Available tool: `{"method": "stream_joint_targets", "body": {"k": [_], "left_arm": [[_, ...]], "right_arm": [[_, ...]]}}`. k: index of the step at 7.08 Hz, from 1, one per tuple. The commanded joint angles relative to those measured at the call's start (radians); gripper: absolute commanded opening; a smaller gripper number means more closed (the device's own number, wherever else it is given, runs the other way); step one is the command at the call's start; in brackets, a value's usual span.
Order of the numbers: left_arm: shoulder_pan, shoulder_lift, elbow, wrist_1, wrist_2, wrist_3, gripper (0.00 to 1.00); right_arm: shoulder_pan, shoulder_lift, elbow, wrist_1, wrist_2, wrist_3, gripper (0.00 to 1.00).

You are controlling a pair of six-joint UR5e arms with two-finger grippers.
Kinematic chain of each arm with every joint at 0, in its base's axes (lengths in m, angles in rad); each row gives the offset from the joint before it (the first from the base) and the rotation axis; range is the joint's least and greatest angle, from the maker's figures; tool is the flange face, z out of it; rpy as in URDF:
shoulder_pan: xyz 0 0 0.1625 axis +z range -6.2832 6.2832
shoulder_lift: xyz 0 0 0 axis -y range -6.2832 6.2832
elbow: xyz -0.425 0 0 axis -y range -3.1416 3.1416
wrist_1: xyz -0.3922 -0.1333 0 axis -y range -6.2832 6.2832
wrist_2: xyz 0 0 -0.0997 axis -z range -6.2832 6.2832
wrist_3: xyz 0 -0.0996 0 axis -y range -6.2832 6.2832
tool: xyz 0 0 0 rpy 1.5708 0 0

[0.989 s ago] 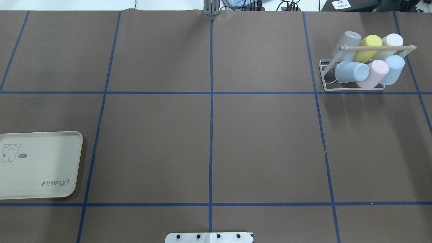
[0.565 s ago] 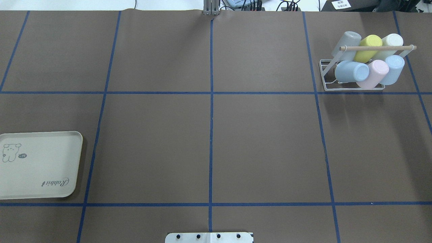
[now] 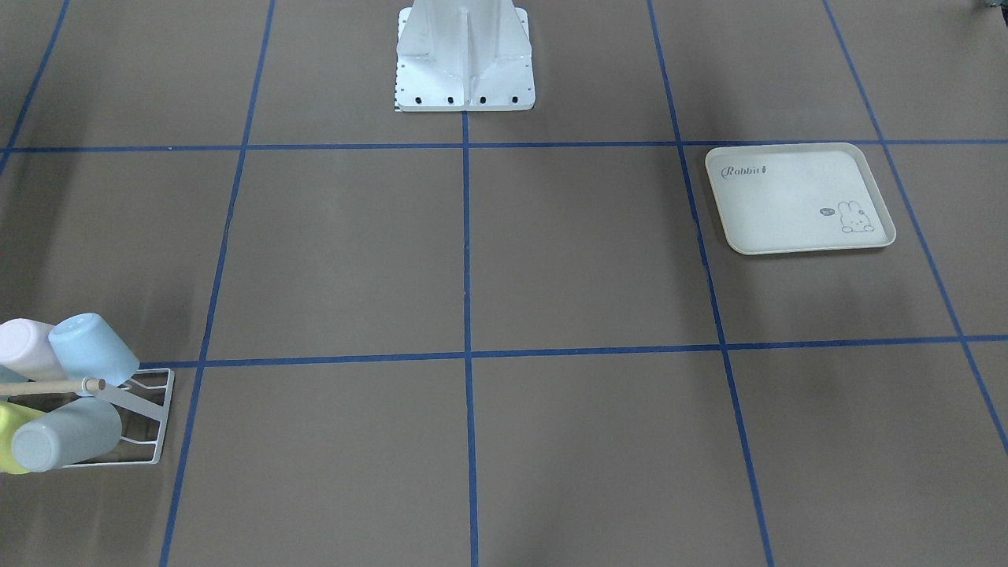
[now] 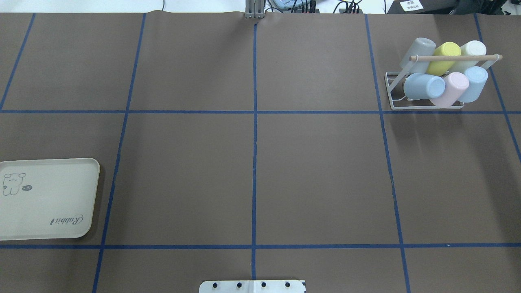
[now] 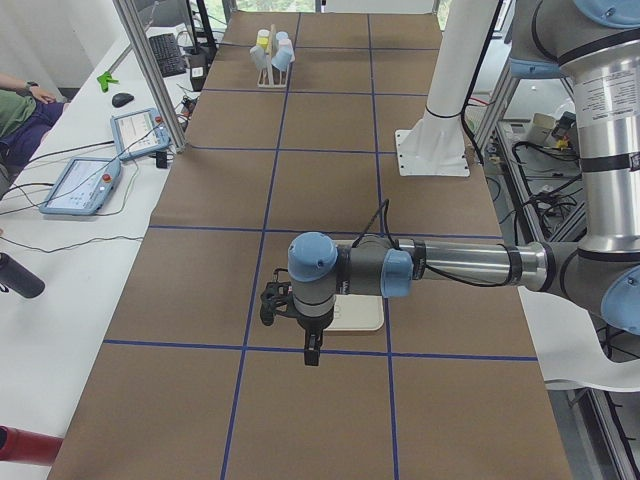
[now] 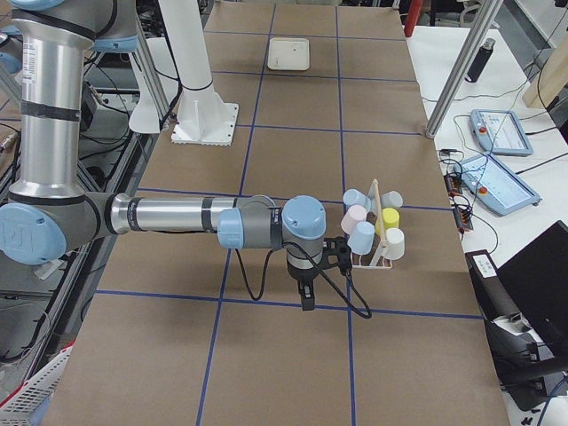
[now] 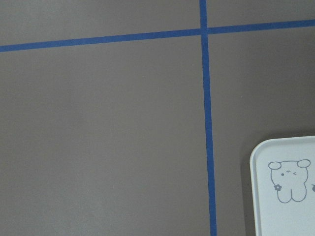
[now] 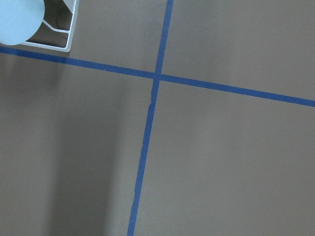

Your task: Transfer IKEA cup to right arm and place on rack

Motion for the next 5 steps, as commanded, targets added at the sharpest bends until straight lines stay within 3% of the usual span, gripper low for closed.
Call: {"method": "stream_joint_targets", "body": {"k": [1, 5], "left_arm": [[0.001, 0.005, -0.009, 0.000, 0.000, 0.000, 1.00], [-0.001, 0.007, -0.009, 0.000, -0.010, -0.001, 1.00]], "right_arm": [[0.000, -0.003, 0.000, 0.000, 0.003, 0.001, 1.00], [0.000, -0.001, -0.007, 0.000, 0.002, 0.006, 1.00]]}}
